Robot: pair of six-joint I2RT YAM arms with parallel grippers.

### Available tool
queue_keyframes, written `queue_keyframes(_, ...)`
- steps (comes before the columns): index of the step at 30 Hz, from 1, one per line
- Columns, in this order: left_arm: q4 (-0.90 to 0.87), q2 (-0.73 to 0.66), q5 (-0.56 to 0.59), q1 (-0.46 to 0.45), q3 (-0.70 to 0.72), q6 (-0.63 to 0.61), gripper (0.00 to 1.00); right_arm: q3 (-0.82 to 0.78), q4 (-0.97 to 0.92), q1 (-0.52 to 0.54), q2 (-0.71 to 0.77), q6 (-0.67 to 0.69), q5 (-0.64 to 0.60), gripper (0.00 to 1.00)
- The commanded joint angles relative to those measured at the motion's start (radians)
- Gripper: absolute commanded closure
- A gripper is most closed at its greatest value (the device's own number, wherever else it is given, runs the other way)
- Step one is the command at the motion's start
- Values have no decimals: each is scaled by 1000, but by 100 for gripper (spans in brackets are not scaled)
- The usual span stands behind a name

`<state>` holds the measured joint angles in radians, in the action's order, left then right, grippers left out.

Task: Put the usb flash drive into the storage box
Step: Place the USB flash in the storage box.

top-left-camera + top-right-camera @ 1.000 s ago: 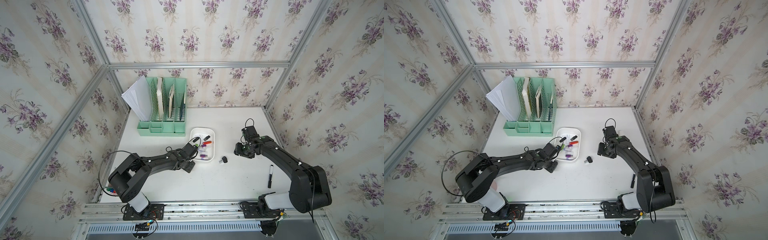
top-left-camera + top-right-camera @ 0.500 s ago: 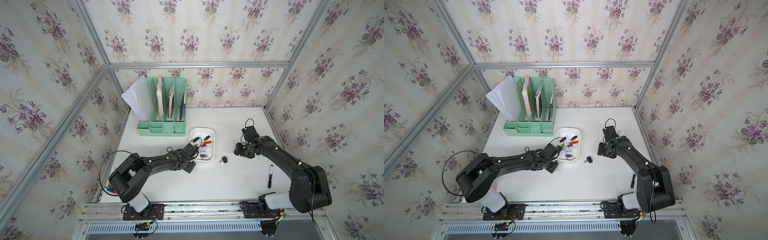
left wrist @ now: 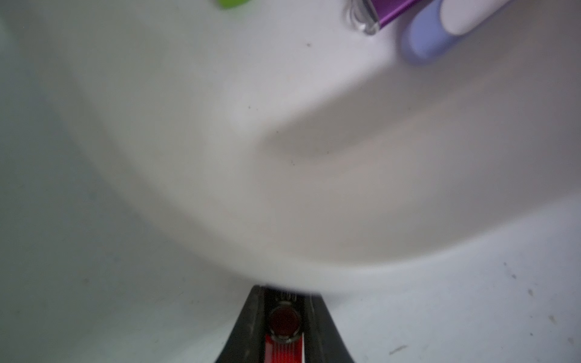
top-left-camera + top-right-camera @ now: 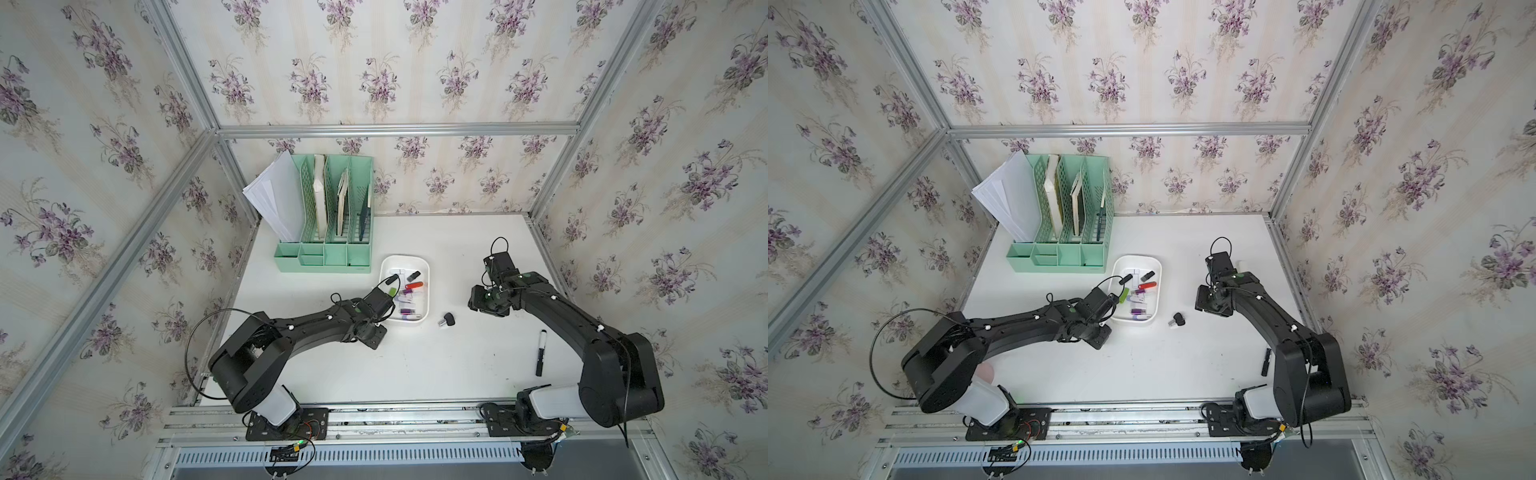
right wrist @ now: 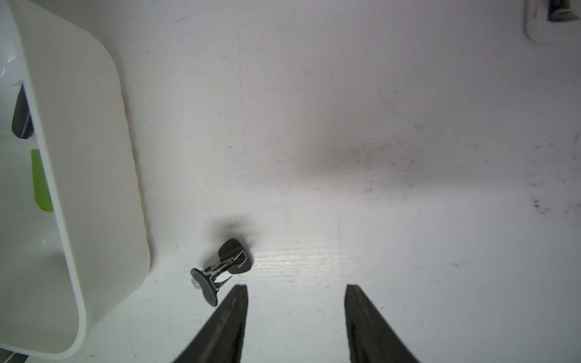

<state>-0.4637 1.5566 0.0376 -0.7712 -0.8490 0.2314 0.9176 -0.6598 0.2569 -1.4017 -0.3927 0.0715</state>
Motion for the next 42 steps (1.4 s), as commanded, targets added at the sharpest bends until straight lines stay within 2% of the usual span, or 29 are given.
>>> queue_keyframes(1,-134,-35,69,2,-43,48,78,-3,2,1,3,-3,-6,45)
queue_keyframes(6,-260,-96,128,3,-123,69,77,-1,4,1,2,-2,-6,45)
queue_keyframes(11,-381,-90,180,7,-290,36,75,1,8,1,-3,-2,-4,45)
queue_keyframes(19,-442,82,155,15,-583,-25,74,-2,20,1,-11,-2,-4,45)
queue_keyframes(27,-432,316,125,15,-752,-54,75,0,23,-1,-14,3,-7,45)
queue_keyframes(36,-476,512,192,13,-916,-87,74,-15,35,-2,-16,5,-6,45)
queue_keyframes(42,-532,608,300,13,-1007,-94,74,-16,39,-5,-20,11,-3,44)
